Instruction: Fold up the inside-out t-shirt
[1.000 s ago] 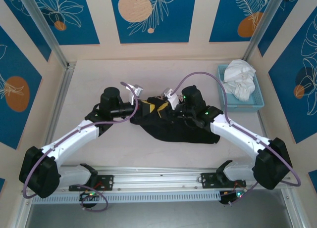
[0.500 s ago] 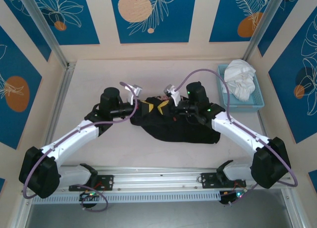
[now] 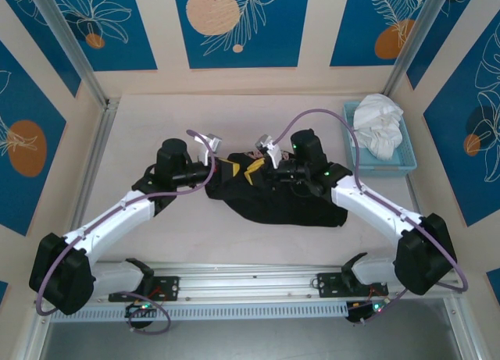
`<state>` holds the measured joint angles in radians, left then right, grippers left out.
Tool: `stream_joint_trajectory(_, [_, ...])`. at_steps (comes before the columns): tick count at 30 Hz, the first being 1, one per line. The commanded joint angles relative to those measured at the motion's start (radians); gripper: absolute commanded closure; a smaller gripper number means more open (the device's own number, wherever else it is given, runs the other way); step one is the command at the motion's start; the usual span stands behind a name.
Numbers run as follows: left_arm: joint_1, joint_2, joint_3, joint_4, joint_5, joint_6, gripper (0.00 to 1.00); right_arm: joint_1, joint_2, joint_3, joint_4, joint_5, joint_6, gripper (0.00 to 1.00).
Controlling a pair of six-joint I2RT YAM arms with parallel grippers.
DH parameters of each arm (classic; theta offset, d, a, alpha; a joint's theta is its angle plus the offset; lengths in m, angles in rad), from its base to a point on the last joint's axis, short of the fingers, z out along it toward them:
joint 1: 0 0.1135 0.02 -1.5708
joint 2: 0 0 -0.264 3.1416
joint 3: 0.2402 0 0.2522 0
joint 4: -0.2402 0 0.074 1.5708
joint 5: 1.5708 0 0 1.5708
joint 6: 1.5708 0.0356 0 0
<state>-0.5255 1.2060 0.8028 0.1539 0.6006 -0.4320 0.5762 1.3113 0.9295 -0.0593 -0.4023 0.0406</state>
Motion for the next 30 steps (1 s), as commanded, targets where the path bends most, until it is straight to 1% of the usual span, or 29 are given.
stream_joint_trajectory(1, [0.01,-0.019,-0.014,0.024,0.026,0.013,1.0,-0.006,0.023,0.041,-0.021,0.055,-0.013,0.69])
stream_joint_trajectory(8, [0.01,-0.017,-0.013,0.029,0.033,0.012,1.0,-0.011,0.086,0.078,-0.035,0.033,-0.03,0.63])
stream_joint_trajectory(13, [0.01,-0.017,-0.014,0.026,0.034,0.013,1.0,-0.011,0.119,0.101,-0.034,-0.025,-0.045,0.62])
stream_joint_trajectory(14, [0.011,-0.019,-0.014,0.025,0.034,0.013,1.0,-0.011,0.124,0.103,-0.033,-0.037,-0.045,0.64])
stream_joint_trajectory(15, [0.01,-0.019,-0.014,0.025,0.031,0.015,1.0,-0.011,0.127,0.103,-0.029,-0.051,-0.047,0.7])
stream_joint_trajectory(18, [0.01,-0.024,-0.015,0.017,0.019,0.02,1.0,-0.013,0.124,0.101,-0.027,-0.077,-0.051,0.92])
stream_joint_trajectory(19, [0.011,-0.026,-0.017,0.012,0.012,0.024,1.0,-0.014,0.118,0.098,-0.028,-0.08,-0.054,0.98])
stream_joint_trajectory(20, [0.013,-0.029,-0.017,0.007,0.004,0.025,1.0,-0.017,0.111,0.094,-0.028,-0.079,-0.052,1.0])
stream_joint_trajectory(25, [0.015,-0.04,-0.025,-0.016,-0.056,0.039,1.0,-0.052,0.057,0.055,-0.004,-0.118,-0.006,1.0])
stream_joint_trajectory(30, [0.015,-0.034,-0.03,-0.019,-0.07,0.048,1.0,-0.074,0.019,0.034,0.038,-0.155,0.068,1.0])
